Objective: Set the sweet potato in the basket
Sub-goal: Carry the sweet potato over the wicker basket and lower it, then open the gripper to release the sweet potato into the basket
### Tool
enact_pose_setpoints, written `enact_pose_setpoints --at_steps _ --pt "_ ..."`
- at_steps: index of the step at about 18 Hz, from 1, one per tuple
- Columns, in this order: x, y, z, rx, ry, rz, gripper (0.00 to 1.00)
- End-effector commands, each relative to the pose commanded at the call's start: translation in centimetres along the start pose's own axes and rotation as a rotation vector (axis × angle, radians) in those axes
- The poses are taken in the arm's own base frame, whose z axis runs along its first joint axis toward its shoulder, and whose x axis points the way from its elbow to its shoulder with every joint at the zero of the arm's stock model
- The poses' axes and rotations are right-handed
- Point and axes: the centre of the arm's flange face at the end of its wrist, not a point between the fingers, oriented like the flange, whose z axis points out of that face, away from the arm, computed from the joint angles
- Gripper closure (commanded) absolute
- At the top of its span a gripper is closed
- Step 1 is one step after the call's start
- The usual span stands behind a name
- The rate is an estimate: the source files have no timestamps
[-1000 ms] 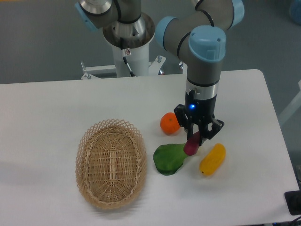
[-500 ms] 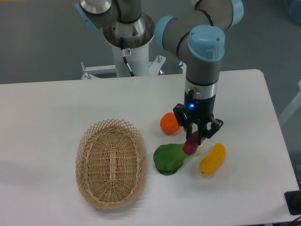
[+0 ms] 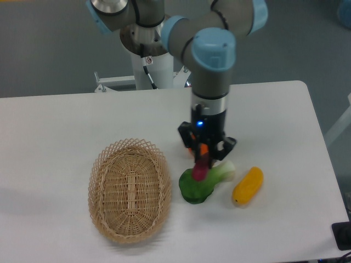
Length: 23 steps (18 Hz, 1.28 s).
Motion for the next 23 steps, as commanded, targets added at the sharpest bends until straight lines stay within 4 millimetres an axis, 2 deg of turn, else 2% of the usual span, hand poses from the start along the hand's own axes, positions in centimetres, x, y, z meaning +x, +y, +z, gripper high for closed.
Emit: enact_pose_setpoints --at_steps 3,7,8,10,14,19,23 --pt "3.4 -2.2 1.9 -0.007 0.009 -0.001 0.85" --pt "9.0 -5.1 5.9 -0.085 -0.028 0.023 0.85" --pt "9.8 -5.4 6.9 -0.105 -0.029 0.036 0.85" --pt "10.8 -5.9 8.2 -0.114 -0.021 0.054 0.85" --pt "11.8 -6.0 9.7 -0.130 0.001 0.088 0.84" --pt "12.8 -4.5 13.5 -0.189 0.054 0.160 0.84" --pt "13.3 -3.9 15.0 -0.212 0.077 0.169 0.81"
